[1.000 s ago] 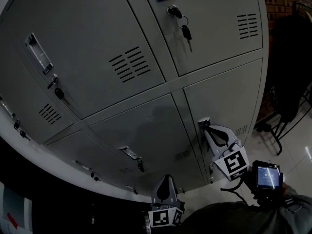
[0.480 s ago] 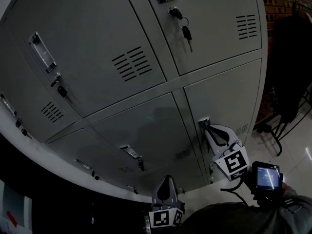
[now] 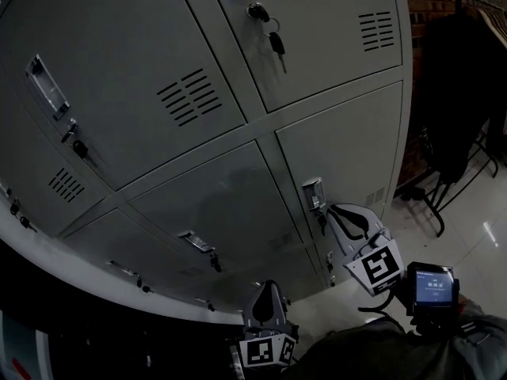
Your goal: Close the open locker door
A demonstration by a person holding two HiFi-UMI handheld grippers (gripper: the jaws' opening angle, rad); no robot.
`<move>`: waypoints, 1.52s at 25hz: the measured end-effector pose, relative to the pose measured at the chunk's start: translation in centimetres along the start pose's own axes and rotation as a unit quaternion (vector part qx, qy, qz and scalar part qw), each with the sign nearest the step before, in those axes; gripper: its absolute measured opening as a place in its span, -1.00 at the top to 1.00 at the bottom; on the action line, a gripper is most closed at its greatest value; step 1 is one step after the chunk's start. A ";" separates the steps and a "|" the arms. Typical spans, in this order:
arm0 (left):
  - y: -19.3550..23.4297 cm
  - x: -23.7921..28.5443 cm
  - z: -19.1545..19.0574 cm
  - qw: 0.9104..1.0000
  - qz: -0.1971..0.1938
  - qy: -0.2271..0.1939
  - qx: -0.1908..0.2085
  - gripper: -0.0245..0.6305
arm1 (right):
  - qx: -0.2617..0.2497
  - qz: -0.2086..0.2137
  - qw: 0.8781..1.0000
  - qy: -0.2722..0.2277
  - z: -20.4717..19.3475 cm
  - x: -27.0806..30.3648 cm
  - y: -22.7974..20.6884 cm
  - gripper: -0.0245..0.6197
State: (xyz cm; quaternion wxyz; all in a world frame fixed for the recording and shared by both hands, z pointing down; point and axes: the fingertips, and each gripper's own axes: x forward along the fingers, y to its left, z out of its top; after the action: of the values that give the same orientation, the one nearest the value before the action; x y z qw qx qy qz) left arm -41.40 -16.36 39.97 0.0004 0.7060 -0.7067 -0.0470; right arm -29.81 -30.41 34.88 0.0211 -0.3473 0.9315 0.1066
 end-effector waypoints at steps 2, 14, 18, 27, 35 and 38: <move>-0.6 -0.1 -0.3 1.000 -0.011 0.004 -0.002 0.92 | 0.000 -0.005 1.000 0.012 -0.5 -1.2 0.1 0.83; -9.0 -2.8 -0.7 0.999 -0.039 0.009 -0.005 0.92 | 0.011 0.011 0.999 0.040 -1.7 -10.8 0.2 0.84; -14.7 -4.7 -0.8 0.999 -0.039 0.012 -0.003 0.92 | 0.015 0.030 0.999 0.042 -1.4 -16.2 -0.8 0.85; -27.9 -10.1 -3.0 0.999 -0.030 0.030 -0.007 0.92 | 0.029 0.055 0.997 0.040 -2.2 -30.2 -4.1 0.86; -32.9 -14.5 -3.8 0.998 0.008 0.058 0.037 0.93 | 0.064 0.082 0.994 0.044 -2.7 -38.8 -3.4 0.86; -33.2 -15.1 -3.8 0.997 0.010 0.063 0.052 0.93 | 0.070 0.084 0.993 0.048 -2.8 -40.5 -2.7 0.87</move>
State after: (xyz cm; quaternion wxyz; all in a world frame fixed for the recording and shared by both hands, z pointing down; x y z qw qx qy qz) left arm -7.96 -1.49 42.52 0.0089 0.6995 -0.7137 0.0344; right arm 2.78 -6.99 41.71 -0.0084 -0.2701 0.9625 0.0254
